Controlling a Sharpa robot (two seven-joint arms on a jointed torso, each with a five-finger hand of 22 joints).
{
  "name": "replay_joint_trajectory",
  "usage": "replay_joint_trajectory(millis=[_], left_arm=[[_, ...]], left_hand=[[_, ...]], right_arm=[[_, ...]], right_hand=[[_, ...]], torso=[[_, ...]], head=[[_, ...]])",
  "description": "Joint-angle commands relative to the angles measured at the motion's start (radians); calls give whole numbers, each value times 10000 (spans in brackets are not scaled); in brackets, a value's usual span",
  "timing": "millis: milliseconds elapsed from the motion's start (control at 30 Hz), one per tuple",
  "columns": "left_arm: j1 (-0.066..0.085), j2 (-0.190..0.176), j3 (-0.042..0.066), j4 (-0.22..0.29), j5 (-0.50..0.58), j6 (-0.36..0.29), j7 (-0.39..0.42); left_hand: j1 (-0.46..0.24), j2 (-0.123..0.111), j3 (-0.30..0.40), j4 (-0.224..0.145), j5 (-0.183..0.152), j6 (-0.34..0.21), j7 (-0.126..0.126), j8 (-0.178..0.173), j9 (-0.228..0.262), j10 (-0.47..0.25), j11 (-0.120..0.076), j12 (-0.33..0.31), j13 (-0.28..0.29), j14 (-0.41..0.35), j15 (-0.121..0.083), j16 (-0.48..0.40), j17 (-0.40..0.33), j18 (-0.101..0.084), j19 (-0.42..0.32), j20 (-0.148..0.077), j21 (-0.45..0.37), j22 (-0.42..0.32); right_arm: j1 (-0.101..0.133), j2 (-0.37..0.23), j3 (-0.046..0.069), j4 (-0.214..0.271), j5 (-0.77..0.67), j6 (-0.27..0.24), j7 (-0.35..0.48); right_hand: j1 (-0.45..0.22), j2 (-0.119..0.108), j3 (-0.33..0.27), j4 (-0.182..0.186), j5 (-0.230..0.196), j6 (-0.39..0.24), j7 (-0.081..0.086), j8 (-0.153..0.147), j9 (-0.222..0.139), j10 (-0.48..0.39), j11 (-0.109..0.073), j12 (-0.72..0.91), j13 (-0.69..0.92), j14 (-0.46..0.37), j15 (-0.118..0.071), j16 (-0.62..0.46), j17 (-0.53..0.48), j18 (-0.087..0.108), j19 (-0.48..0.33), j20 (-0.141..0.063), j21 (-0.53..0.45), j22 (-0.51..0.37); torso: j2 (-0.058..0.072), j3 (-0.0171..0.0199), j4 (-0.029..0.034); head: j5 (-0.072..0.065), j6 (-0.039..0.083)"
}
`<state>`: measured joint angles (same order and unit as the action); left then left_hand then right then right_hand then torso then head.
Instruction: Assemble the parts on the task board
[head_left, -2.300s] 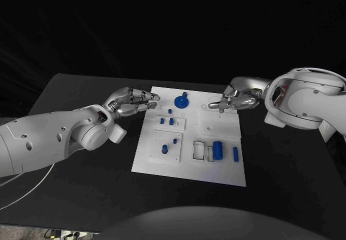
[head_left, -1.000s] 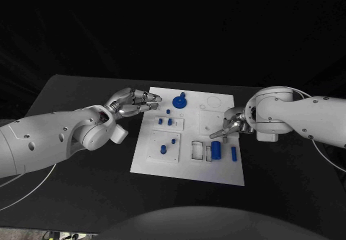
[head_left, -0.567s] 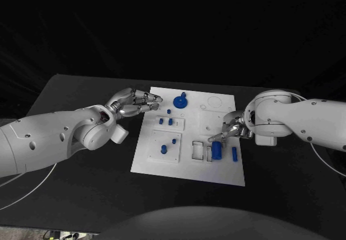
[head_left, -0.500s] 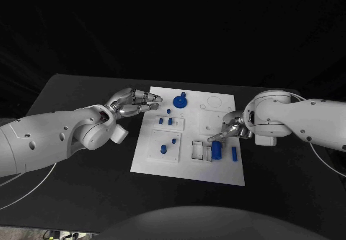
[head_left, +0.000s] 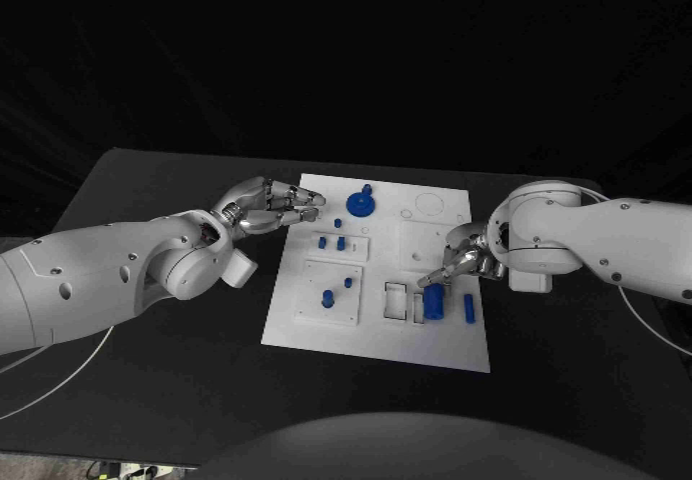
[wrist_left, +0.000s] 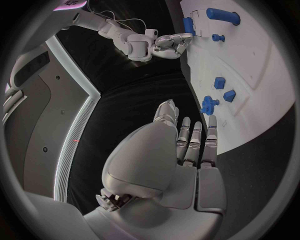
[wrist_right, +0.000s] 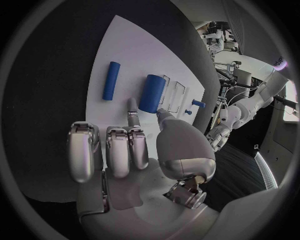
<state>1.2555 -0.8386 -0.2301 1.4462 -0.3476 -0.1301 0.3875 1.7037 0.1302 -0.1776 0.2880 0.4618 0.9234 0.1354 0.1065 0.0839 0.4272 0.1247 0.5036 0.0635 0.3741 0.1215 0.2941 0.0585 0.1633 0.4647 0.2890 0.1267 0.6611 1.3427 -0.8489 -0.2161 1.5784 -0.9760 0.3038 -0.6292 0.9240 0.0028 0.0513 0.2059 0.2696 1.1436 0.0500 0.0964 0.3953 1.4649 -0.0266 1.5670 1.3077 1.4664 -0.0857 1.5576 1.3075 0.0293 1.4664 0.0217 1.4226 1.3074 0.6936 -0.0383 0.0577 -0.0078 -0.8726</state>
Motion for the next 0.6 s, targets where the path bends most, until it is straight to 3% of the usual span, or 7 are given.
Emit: replay_joint_trajectory(millis=[33,133,367,600], left_arm=[[4,20,5,16,43,201,7],[4,22,5,18,43,215,-4],[4,32,5,11,43,248,-26],[4,46,5,-21,43,270,-45]], left_hand=[[33,-15,3,18,5,74,9,65,11,65,17,32,12,63,19,51,15,-152,79,10,42,-8],[26,-19,-4,19,2,73,12,65,11,68,21,32,12,69,23,56,15,-153,81,10,43,-11],[26,-19,-4,19,2,73,12,65,11,68,21,32,12,69,23,56,15,-153,81,10,43,-11],[19,-22,-11,20,0,72,14,66,11,71,25,32,11,84,28,68,16,-153,84,10,45,-14]], right_arm=[[-85,37,-44,-10,29,129,-51],[-98,48,-44,-15,28,129,-53],[-111,68,-44,-16,72,116,-51],[-117,70,-44,-39,235,44,-49]], right_hand=[[133,17,54,-140,536,65,-18,58,175,1059,-3,38,2631,957,-2,-58,2288,106,318,47,-148,2105],[225,-13,132,-282,768,54,-41,122,368,1059,-26,38,2631,940,-22,-100,2216,135,265,30,-274,2064],[286,-22,212,-412,834,93,-86,249,641,1059,-63,38,2631,925,-52,-140,2151,149,241,5,-341,2044],[321,9,350,-573,968,107,-159,479,1159,1059,-128,38,2631,905,-107,-195,2062,170,204,-45,-447,2014]], torso=[[2,-2,4],[8,4,9],[1,0,9],[-5,-2,-7]], head=[[19,0],[20,0],[57,0],[89,0]])
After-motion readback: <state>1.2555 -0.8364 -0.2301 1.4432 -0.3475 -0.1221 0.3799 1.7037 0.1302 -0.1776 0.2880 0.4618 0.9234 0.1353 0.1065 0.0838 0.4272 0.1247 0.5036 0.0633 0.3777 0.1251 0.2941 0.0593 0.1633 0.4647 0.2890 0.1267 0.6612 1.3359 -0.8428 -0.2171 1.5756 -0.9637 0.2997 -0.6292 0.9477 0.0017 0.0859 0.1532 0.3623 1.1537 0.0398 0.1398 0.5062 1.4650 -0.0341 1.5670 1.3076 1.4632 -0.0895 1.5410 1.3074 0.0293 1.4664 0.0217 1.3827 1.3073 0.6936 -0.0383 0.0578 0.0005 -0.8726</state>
